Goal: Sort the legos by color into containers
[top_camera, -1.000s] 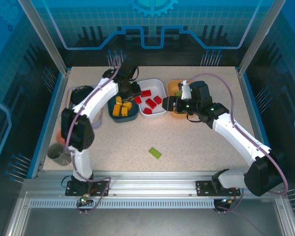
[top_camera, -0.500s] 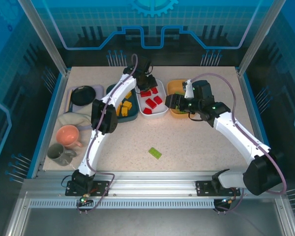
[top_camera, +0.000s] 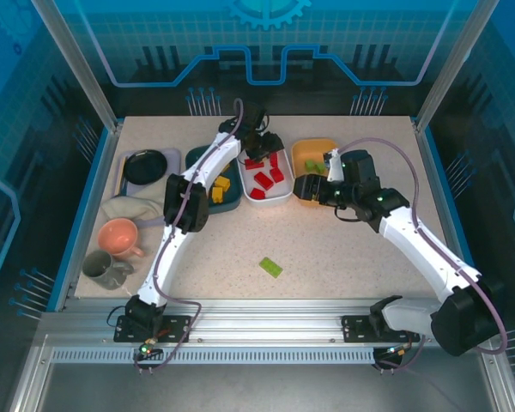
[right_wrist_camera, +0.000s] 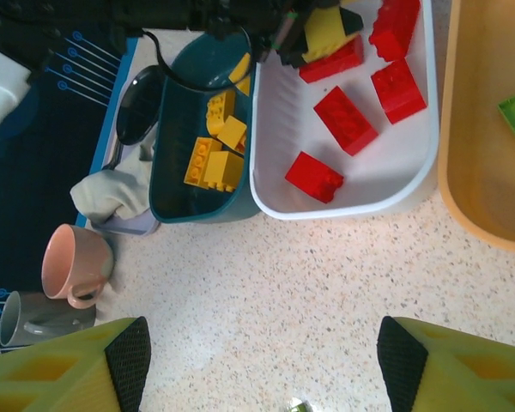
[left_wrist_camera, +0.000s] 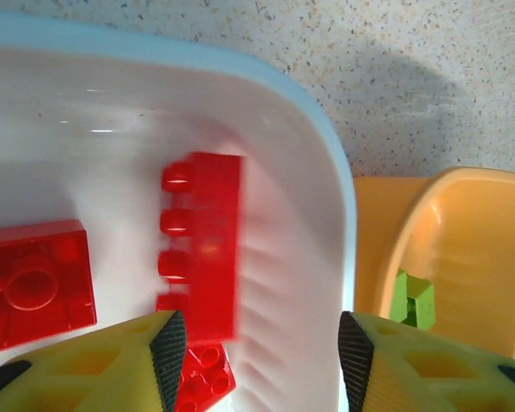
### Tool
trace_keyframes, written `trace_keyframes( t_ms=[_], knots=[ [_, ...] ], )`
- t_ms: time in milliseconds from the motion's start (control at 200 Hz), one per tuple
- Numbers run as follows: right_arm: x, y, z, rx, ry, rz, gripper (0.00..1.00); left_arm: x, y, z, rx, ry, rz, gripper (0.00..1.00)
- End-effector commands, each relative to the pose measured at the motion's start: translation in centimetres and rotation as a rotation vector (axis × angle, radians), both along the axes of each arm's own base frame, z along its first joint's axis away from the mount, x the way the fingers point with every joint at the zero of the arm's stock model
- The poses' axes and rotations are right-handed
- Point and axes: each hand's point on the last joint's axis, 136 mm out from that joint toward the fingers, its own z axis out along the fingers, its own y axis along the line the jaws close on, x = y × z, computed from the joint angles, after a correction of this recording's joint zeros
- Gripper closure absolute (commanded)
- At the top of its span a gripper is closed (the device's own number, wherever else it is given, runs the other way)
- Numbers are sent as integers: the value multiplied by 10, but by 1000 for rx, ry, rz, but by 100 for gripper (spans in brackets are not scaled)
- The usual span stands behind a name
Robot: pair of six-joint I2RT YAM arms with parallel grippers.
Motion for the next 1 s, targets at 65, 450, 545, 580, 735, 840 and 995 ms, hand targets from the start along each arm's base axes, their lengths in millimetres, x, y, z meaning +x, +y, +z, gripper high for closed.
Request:
trace_keyframes(
  t_ms=[65, 450, 545, 580, 735, 840, 995],
  knots=[
    [-26, -2, -22, -138, 31, 79, 28, -23, 10, 108, -20, -102, 30, 43],
    [-133, 57, -123, -733, 131, 647, 27, -208, 108, 134, 65, -26, 171, 30],
    [-144, 66, -146, -823, 186, 713, 26, -263, 126, 116, 62, 12, 174, 27],
    [-146, 70, -152, -845, 198, 730, 25, -281, 132, 108, 65, 30, 178, 26],
    [-145, 81, -180, -944, 257, 762, 25, -337, 151, 81, 74, 85, 191, 25],
    [-139, 84, -193, -991, 284, 756, 27, -354, 161, 76, 79, 87, 212, 25],
    [-136, 86, -205, -1020, 311, 755, 38, -364, 167, 74, 77, 78, 229, 25]
  ],
)
